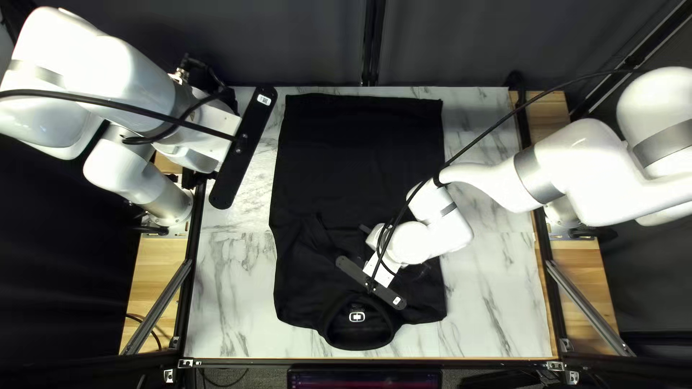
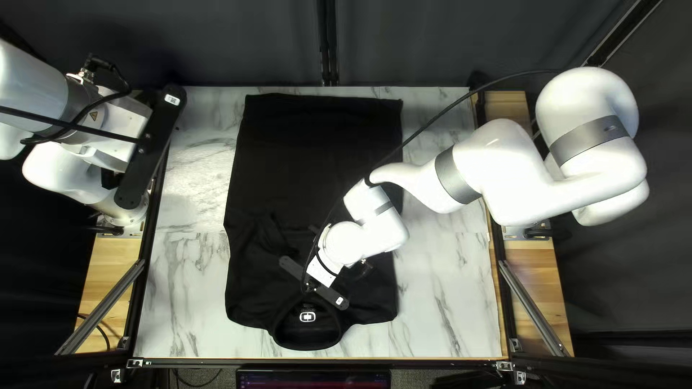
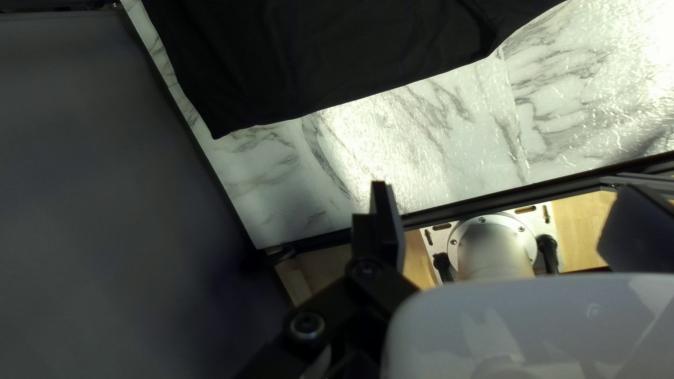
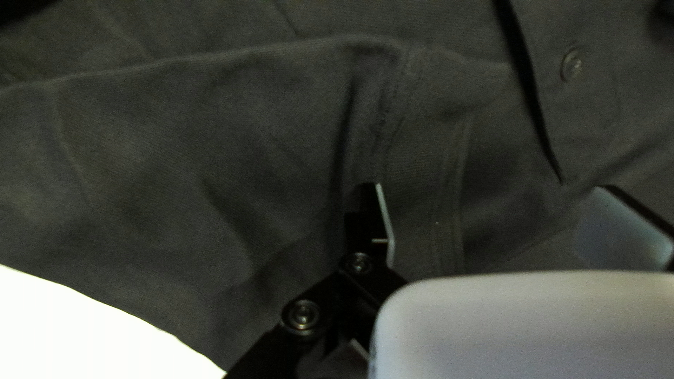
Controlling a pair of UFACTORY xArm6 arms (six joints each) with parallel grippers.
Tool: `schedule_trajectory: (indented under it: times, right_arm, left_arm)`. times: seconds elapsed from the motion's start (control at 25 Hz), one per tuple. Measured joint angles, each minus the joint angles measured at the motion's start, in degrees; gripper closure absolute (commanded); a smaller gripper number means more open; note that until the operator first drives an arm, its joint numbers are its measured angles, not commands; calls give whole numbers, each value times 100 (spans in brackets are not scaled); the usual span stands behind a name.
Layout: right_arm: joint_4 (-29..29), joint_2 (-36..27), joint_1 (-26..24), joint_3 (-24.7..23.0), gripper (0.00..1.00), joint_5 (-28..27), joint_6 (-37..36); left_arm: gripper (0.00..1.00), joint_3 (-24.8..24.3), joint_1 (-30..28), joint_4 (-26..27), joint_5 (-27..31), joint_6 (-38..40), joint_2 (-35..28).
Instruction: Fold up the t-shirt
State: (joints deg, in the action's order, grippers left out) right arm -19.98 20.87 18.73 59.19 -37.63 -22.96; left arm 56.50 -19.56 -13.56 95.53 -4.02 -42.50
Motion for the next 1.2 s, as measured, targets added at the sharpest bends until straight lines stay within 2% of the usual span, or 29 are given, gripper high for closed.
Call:
schedule_trajectory:
  times: [0.2,0.56,1.04,1.2]
  right_arm:
    - [-23,-26,41,-138,0,73,104]
    - [-79,120,-60,-105,0,228,53]
    - [-107,250,-186,222,0,99,-159]
    - [-121,175,-113,195,0,16,-108]
  left_arm:
    - [0,0,0,0,0,0,0]
    - [0,0,0,0,0,0,0]
    - [0,0,0,0,0,0,0]
    - [0,0,0,0,0,0,0]
